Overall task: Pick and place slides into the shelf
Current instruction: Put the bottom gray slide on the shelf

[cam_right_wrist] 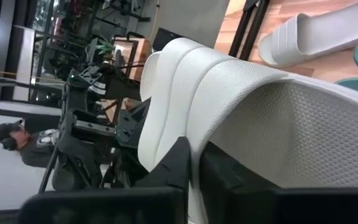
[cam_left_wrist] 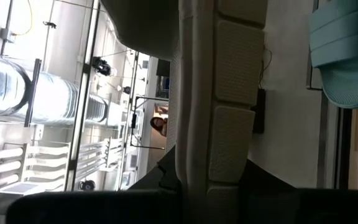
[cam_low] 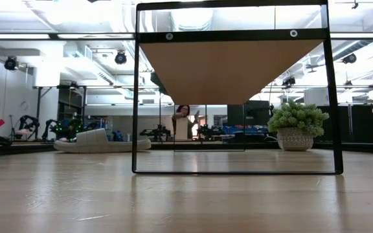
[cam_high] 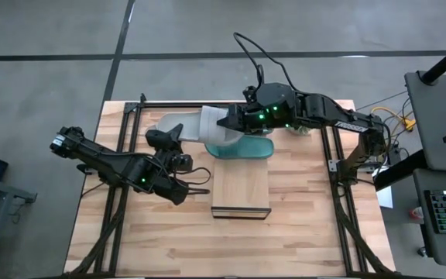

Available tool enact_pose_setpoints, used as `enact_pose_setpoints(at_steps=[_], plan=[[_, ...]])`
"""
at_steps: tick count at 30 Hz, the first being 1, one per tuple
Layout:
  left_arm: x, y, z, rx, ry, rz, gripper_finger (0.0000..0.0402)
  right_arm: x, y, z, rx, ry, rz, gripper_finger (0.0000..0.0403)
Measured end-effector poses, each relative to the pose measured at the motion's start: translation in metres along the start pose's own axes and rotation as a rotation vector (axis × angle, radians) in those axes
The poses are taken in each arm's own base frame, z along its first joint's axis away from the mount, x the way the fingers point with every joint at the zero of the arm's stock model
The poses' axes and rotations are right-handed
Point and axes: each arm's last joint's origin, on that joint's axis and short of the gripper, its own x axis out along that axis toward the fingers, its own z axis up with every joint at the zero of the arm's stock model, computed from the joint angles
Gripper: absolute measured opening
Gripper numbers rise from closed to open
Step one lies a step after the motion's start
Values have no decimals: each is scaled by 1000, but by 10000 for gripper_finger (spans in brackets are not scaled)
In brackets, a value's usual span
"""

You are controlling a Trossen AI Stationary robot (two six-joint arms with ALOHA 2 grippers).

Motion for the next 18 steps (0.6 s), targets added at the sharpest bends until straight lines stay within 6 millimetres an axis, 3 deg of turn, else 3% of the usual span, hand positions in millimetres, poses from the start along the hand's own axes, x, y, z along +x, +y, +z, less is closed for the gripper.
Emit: enact_pose_setpoints(at_steps=[13, 18], plan=[[0, 0, 0, 1, 0, 0, 39, 0, 0, 0, -19, 0, 0, 10], [0, 0, 0, -5, 0, 0, 104, 0, 0, 0, -21, 0, 2, 9]])
